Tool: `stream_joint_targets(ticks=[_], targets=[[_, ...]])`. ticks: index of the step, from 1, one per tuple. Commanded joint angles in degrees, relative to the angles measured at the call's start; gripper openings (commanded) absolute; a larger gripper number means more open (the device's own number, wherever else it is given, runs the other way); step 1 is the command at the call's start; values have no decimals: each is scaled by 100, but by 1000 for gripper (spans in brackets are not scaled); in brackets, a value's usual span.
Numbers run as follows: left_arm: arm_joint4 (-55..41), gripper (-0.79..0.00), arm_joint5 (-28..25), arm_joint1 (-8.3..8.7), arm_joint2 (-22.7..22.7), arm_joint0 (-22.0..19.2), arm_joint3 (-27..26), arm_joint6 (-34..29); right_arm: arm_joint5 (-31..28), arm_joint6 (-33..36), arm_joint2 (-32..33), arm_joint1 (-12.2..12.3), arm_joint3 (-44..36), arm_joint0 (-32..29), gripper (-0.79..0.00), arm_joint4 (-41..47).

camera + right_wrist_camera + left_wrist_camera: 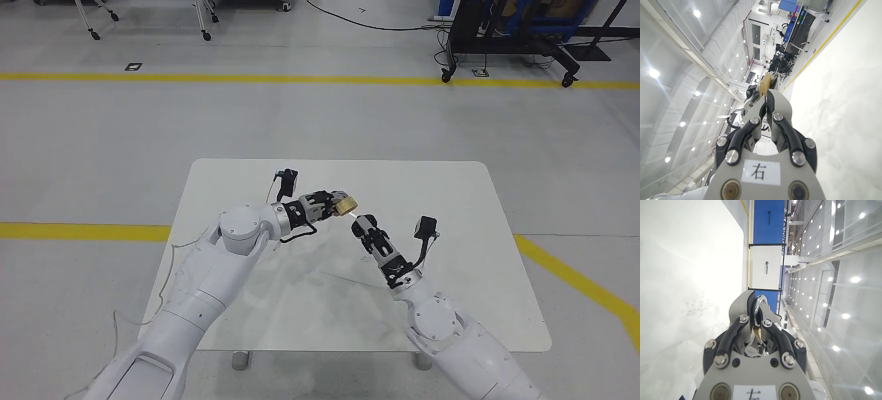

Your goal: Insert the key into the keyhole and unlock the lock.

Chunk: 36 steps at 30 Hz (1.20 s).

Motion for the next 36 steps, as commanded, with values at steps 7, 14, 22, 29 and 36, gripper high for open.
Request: stream_joint_targets(ticks=[7,14,22,29,36], targets=[[19,-785,-7,-2,-65,3,11,77,-18,76,113,-67,-24,-70,-785,-22],[56,-785,-64,6,-150,74,-68,243,-35,68,151,-134,-96,-183,-785,-42],[53,-785,-65,23,-225,134,-138,149,-240,527,98,-173,-171,-226,-785,678],[122,-785,-157,20,-248,177,-210,258,-242,-30,55,-251,-126,-231,-785,149],[156,-785,-113,17,-251,194,-238,248,-168,-393,-191,-426,57,-71,-785,-165]])
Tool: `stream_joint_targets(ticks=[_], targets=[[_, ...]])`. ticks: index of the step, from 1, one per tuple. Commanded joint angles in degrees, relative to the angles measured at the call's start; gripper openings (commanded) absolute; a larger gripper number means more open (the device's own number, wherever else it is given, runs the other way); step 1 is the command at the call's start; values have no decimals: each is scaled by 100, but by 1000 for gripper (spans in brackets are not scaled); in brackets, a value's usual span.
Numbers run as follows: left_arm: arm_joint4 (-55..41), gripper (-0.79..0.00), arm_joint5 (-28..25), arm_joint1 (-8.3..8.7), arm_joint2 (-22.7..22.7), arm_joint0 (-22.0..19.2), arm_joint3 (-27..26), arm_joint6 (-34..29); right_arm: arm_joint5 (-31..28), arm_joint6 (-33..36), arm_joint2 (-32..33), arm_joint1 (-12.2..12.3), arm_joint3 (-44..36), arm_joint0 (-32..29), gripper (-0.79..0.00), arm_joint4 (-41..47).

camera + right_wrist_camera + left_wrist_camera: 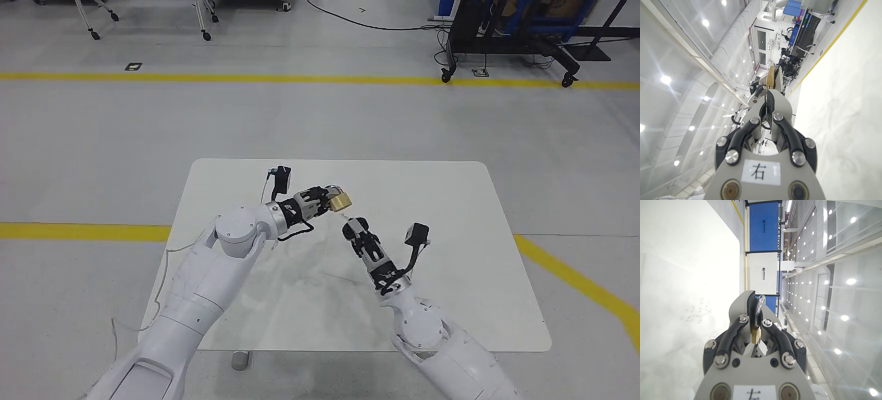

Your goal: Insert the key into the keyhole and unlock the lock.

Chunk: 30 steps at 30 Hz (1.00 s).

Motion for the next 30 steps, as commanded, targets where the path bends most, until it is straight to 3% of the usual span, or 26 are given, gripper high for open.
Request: stream_joint_targets(ticks=[1,19,30], targets=[[5,-785,13,-2,1,0,-4,-12,12,-45,-24,-37,33,33,-785,-36],[39,-785,21,-24,3,7,-6,-32,406,-915,111,-266,52,-45,-785,-848],[63,-785,24,-38,6,-1,14,-30,560,-953,109,-402,84,-47,-785,-1053]])
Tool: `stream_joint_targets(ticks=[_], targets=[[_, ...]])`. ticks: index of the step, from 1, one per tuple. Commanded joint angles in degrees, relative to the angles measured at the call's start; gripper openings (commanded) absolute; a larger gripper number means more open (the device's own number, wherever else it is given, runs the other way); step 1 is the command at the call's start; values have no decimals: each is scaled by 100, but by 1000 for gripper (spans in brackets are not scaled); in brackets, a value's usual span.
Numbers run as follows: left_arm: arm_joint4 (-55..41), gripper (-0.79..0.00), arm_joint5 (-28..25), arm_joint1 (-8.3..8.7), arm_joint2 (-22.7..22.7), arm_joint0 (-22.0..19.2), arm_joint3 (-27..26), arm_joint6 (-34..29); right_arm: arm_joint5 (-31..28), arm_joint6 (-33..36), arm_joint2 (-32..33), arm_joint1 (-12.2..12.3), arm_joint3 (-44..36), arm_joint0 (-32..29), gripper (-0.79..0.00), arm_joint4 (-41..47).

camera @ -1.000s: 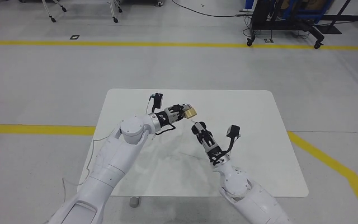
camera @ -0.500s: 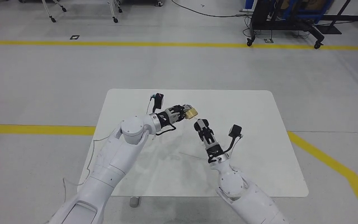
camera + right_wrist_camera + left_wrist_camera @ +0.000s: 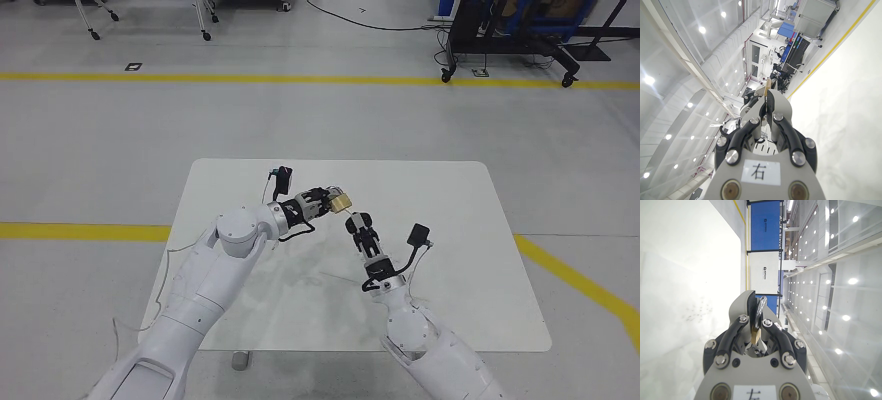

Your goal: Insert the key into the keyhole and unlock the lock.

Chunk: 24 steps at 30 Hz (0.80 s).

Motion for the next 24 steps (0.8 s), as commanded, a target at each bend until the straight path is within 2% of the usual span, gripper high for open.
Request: stream_joint_targets(ticks=[1,24], targets=[[0,-785,-5,-2,-2,0,4,0,26,-7,19,-19,7,-5,-785,-24],[-16,-785,29,-27,-33,2,32,12,136,120,35,-249,86,-49,-785,-393]])
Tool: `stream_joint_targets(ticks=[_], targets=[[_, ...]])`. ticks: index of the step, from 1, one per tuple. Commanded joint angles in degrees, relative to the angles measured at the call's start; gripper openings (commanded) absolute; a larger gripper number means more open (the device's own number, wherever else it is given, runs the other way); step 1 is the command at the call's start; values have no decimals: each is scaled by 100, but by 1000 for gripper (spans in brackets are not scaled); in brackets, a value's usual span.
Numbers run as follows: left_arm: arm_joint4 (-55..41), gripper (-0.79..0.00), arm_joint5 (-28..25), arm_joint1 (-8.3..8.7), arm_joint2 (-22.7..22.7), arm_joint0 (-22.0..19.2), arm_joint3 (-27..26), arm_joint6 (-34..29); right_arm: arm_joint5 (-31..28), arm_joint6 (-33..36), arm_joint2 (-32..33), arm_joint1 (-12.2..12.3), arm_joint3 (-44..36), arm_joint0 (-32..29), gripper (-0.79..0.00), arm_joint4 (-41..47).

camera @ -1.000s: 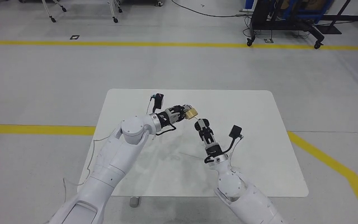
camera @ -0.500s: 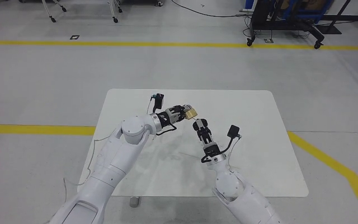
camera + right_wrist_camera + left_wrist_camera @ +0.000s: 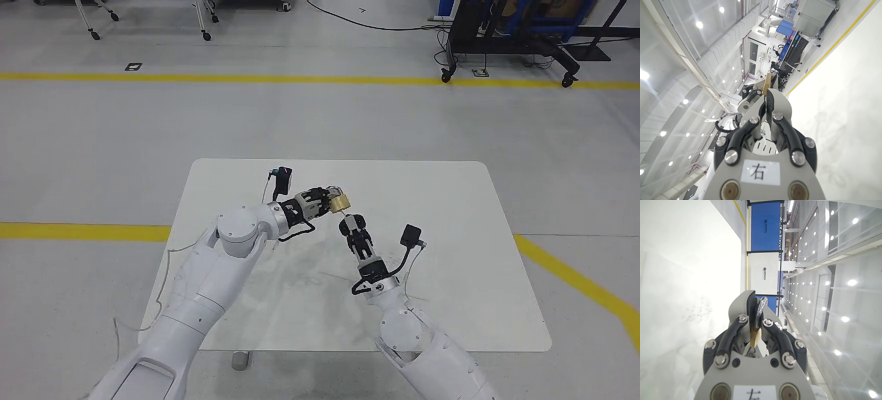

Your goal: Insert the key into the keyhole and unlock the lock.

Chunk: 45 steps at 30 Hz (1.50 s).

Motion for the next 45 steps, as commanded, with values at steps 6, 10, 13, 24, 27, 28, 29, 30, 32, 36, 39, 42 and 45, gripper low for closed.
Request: stream_joint_targets(ticks=[6,10,13,24,27,28,29,30,32,36,39,42,45], targets=[[-12,-785,0,-4,-16,3,10,-18,-33,58,27,-62,60,-2,-785,-33],[47,-785,-1,-4,-4,-11,15,-49,-53,73,91,-88,69,-6,-785,-48],[143,-785,12,0,13,-25,17,-81,-49,110,149,-104,65,-14,-785,-31],[182,-785,-15,-4,34,-23,2,-195,52,192,267,-188,100,13,-785,26],[130,-785,6,-9,28,-28,21,-220,33,181,302,-207,83,-3,-9,14],[88,-785,16,-12,24,-23,29,-236,24,181,312,-212,75,-15,0,5],[72,-785,22,-14,21,-27,38,-244,11,182,325,-217,64,-29,0,6],[72,-785,21,-14,20,-31,45,-248,-2,189,338,-221,56,-46,0,2],[30,-785,26,-18,13,-30,60,-253,-31,199,371,-228,33,-82,0,0],[5,-785,35,-23,6,-37,87,-248,-86,236,453,-234,-31,-171,0,-5],[-3,-785,33,-25,-1,-38,92,-234,-122,255,544,-234,-109,-259,0,36],[-14,-785,43,-27,-13,-36,101,-215,-122,255,544,-234,-109,-259,0,36],[-74,-785,81,-29,-35,-34,120,-222,-122,255,544,-234,-109,-259,0,36]])
